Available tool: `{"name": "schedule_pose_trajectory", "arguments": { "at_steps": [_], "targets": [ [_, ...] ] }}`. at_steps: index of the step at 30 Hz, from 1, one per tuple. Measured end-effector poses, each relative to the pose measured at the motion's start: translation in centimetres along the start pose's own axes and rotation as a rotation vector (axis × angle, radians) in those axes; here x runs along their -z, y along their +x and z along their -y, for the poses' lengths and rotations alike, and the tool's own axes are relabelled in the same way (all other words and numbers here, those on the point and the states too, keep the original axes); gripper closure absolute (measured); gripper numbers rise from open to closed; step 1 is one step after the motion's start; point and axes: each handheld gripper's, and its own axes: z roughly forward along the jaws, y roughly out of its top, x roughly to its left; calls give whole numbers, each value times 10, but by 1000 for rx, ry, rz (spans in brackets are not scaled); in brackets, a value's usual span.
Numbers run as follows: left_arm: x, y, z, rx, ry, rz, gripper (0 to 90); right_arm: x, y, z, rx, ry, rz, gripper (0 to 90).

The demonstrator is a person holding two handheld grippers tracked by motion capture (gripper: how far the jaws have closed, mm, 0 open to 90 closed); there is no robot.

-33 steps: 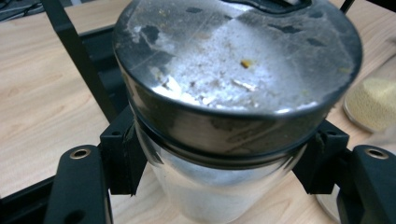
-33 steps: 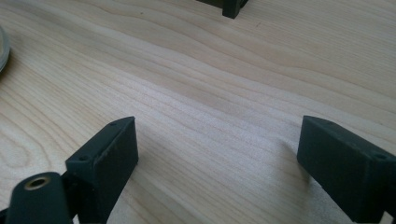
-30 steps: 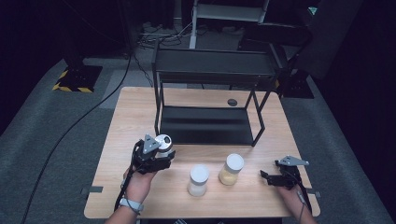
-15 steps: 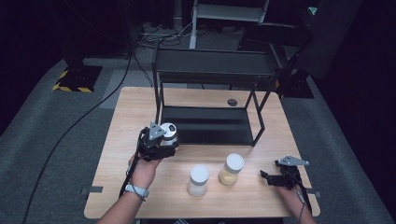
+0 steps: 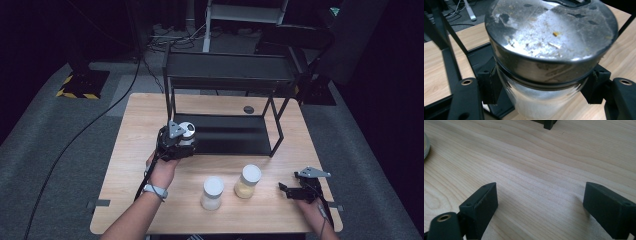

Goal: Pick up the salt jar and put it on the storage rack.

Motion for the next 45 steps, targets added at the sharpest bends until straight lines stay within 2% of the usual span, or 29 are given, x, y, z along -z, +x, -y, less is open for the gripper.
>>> {"name": "schedule_pose_trajectory", "arguments": {
  "at_steps": [5,7,11,17,22,29,32,37,45],
  "targets": [
    [-15,-5,-5,-4,6,-7,307,0,0,0,3,-1,-3,129],
    [-22,-6,-7,-13,24,-8,306,0,0,0,5,-2,-4,141],
    [-36,-6,-7,1,26,-6,306,1,0,1,8,-4,-7,147],
    [-52,-6,-6,-4,27,-8,306,1,1,1,8,-4,-7,147],
    [-64,-1,-4,23,24,-13,306,1,1,1,8,-4,-7,147],
    [-78,4,-1,34,27,-11,306,1,0,1,8,-4,-7,147],
    [-83,5,2,18,23,-10,306,1,1,1,8,-4,-7,146],
    [-91,8,4,10,37,1,306,1,0,1,8,-4,-7,147],
    [-102,9,5,21,71,-8,305,1,0,1,8,-4,-7,147]
  ]
}}
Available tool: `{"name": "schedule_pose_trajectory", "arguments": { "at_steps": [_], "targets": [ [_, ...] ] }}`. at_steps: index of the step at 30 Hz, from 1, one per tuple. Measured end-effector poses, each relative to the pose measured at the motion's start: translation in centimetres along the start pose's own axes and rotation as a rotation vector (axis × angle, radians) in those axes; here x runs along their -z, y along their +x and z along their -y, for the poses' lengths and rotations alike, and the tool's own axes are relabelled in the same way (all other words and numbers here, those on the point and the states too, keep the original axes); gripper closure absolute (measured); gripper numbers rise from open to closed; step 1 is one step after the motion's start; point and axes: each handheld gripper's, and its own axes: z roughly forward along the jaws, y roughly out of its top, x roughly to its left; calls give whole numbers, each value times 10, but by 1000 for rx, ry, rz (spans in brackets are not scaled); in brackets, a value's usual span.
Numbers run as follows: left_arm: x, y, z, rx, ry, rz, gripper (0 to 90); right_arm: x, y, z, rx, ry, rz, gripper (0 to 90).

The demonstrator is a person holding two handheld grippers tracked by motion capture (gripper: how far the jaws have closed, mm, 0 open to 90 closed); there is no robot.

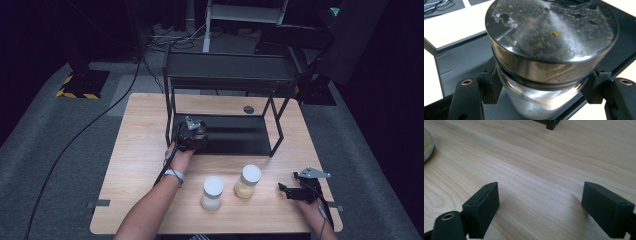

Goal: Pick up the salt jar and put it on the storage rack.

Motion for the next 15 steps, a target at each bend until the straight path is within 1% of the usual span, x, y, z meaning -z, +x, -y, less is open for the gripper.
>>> {"name": "schedule_pose_trajectory", "arguments": {
  "at_steps": [7,15],
  "targets": [
    [-8,2,0,9,24,-3,305,0,0,0,0,0,0,147],
    [-11,9,4,21,7,15,302,0,0,0,0,0,0,147]
  ]
}}
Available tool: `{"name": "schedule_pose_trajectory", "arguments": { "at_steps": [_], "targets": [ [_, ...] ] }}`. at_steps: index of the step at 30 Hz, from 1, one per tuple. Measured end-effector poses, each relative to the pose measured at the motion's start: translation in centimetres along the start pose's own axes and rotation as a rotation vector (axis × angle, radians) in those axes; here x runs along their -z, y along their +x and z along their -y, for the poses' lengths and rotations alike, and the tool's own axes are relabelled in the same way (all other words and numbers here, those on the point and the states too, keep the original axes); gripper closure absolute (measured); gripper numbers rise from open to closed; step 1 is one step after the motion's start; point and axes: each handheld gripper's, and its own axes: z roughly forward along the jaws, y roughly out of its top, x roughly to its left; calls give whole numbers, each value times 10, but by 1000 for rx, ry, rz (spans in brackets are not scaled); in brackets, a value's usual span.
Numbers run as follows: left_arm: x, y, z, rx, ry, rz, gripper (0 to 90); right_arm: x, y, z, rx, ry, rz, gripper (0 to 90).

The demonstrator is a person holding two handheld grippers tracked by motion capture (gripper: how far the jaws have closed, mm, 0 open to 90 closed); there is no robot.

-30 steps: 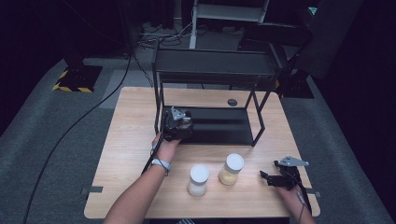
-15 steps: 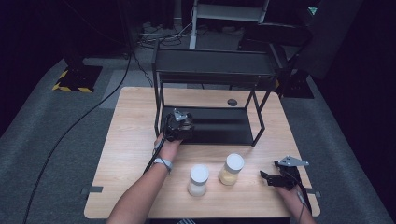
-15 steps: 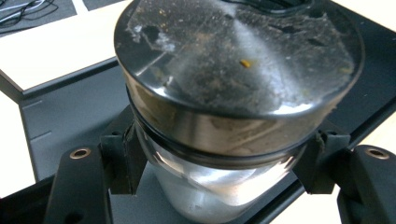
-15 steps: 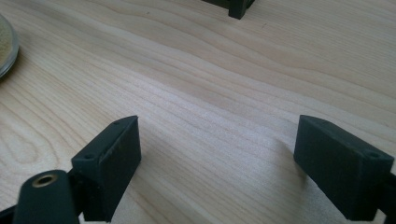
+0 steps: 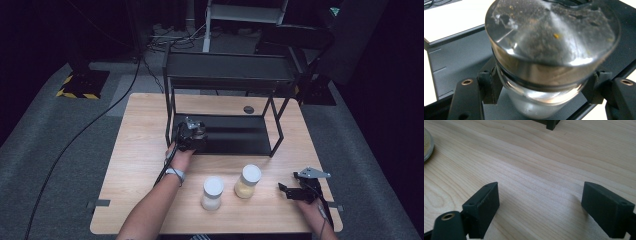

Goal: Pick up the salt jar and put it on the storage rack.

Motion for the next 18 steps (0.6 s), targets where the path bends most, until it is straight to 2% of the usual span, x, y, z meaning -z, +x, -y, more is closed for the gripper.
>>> {"name": "schedule_pose_trajectory", "arguments": {
  "at_steps": [2,4,7,11,13,18],
  "targets": [
    [1,-1,2,-4,-24,-10,278,0,0,0,-1,0,0,147],
    [4,-2,3,-3,-48,-14,202,0,0,0,-1,1,0,147],
    [11,-1,4,-8,-81,-19,176,0,0,0,0,0,0,147],
    [25,3,4,29,-124,-9,142,0,0,0,0,0,0,147],
    [34,6,3,32,-139,9,153,0,0,0,0,0,1,142],
    [55,0,1,1,-167,21,133,0,2,-1,2,4,11,119]
  ]
}}
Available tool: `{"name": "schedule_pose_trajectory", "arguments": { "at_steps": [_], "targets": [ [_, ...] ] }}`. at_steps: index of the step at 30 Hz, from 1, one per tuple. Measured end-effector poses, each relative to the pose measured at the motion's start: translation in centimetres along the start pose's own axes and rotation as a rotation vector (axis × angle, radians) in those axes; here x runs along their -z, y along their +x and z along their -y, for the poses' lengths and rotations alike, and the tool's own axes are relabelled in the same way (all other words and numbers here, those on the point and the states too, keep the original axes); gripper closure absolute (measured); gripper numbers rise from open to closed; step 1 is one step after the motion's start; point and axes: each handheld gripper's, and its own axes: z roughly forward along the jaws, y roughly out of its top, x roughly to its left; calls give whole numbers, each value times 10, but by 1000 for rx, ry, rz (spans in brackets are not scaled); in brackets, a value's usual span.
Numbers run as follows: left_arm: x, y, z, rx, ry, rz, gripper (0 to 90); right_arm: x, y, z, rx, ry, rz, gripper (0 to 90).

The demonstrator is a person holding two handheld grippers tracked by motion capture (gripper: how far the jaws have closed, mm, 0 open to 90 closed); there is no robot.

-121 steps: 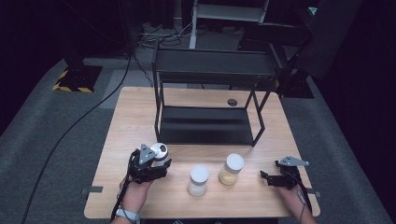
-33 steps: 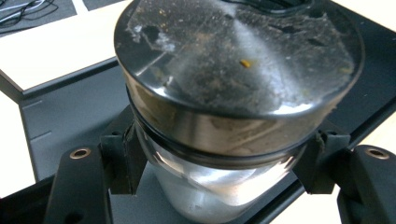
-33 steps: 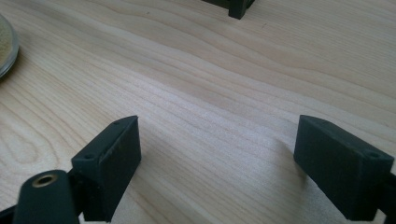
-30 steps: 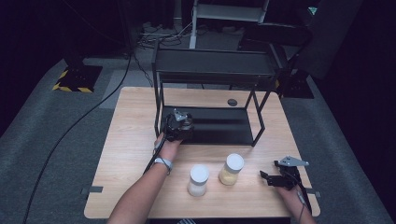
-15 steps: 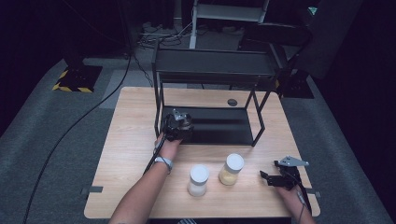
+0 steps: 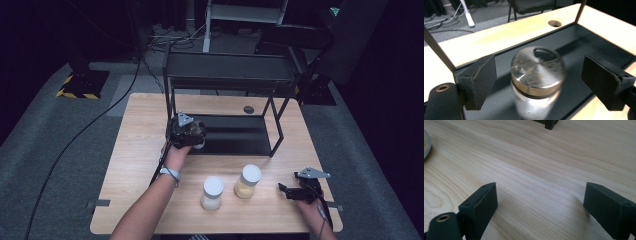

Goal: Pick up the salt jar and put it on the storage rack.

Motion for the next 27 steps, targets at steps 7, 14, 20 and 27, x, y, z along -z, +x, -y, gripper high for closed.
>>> {"name": "schedule_pose_trajectory", "arguments": {
  "at_steps": [7,14,20,27],
  "targets": [
    [33,-2,-2,-13,-36,14,128,-1,-3,-2,1,9,-16,93],
    [63,-3,5,-18,-47,11,128,0,-4,-2,8,11,-22,91],
    [81,0,12,-9,-41,17,132,0,-6,-1,4,11,-32,80],
    [97,0,21,-33,-34,7,133,0,-4,-2,4,15,-23,75]
  ]
}}
